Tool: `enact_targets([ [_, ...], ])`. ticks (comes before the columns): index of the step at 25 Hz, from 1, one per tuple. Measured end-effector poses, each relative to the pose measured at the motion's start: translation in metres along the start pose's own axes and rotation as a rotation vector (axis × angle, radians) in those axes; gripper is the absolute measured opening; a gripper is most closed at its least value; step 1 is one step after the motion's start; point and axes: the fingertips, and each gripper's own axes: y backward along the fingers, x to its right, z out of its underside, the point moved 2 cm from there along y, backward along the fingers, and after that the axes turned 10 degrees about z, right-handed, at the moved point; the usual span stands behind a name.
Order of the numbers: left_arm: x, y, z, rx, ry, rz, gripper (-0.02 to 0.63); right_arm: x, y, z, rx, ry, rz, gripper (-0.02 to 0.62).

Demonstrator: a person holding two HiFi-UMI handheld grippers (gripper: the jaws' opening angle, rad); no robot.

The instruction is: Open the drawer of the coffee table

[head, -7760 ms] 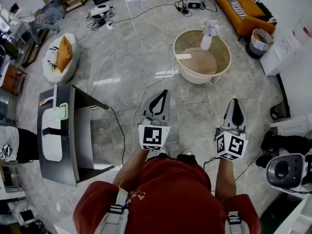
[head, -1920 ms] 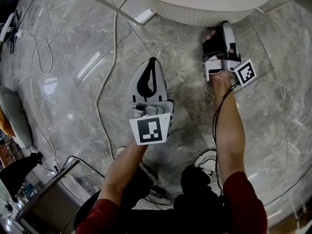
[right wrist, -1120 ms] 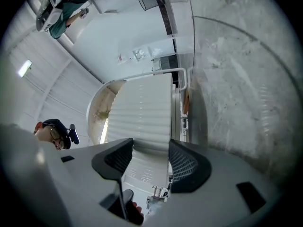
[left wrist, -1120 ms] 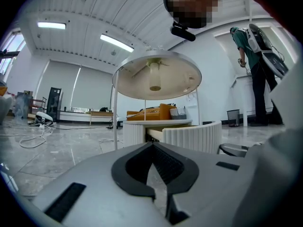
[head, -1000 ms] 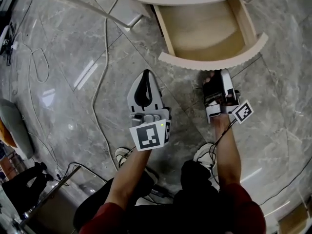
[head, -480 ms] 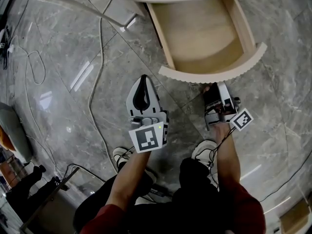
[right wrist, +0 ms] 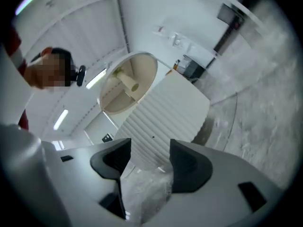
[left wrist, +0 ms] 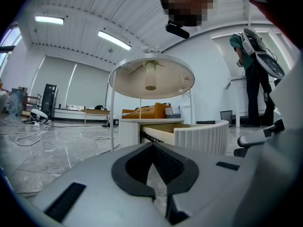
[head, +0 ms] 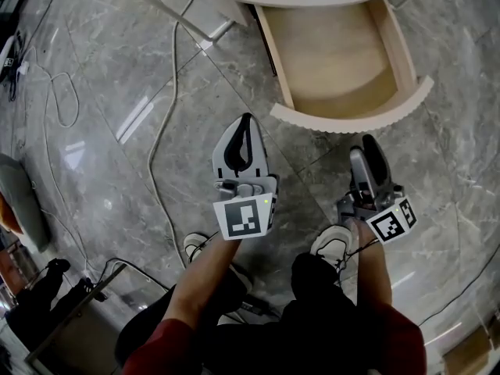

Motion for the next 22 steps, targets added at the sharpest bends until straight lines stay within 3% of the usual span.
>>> enact_targets([
  [4,0.005,0.003,-0.001,-0.012,-0.066,0.063,0.013,-0.027,0.003,-0.011,0.079,0.441,0.133,0.262],
  [7,0.007,0.004,-0.002,-0.017,-0.060,0.090,0.014,-0.041,0.003,-0.015,0.132,0.648,0.178,0.258],
  [10,0.015,0.008,0.000,-0.038,-0.037,0.134,0.014,-0.047,0.003,-0.019,0.170,0.701,0.207,0.240],
  [16,0.023,0.013,-0.008,-0.047,-0.107,0.255,0.014,-0.047,0.007,-0.024,0.170,0.759,0.274,0.028],
  [22,0.019,0.001,-0.066,-0.001,-0.151,0.415,0.014,-0.084,0.018,-0.063,0.208,0.738,0.323,0.021],
])
